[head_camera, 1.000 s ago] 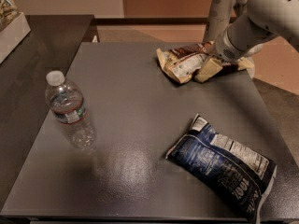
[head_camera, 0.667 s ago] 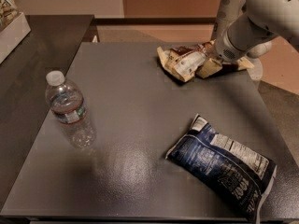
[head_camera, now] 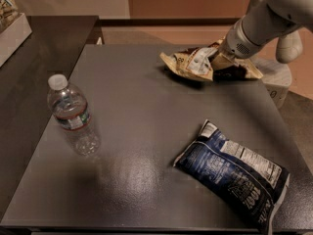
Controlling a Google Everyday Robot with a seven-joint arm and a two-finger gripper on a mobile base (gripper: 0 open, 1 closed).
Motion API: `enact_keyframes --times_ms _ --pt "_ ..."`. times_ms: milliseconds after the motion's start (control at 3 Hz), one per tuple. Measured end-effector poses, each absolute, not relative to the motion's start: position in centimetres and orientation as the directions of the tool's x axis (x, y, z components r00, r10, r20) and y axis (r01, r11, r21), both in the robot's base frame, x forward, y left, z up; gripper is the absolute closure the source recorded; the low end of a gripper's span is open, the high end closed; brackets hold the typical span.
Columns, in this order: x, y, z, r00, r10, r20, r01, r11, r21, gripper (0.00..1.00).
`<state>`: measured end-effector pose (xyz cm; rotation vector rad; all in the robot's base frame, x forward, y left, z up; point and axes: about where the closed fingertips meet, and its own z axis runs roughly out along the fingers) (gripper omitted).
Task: Move brown chip bag near blue chip bag
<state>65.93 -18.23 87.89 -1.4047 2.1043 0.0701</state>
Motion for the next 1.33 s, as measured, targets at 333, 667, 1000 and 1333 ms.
enact_keyframes --times_ms 333,667,1000,1333 --pt "64.0 -16.3 89.9 -0.237 -0.831 -0.503 -0.881 0.403 -0.25 1.0" --pt "61.4 -14.2 90.7 -0.219 -0.858 -0.465 -0.912 0.349 -0.214 1.0" --pt "58.4 -13.0 91.4 -0.241 -0.874 -0.422 -0.925 0.339 -0.174 1.0" --pt "55.2 -13.0 91.1 -0.31 -0.874 -0.375 -0.916 0.38 -0.127 1.0"
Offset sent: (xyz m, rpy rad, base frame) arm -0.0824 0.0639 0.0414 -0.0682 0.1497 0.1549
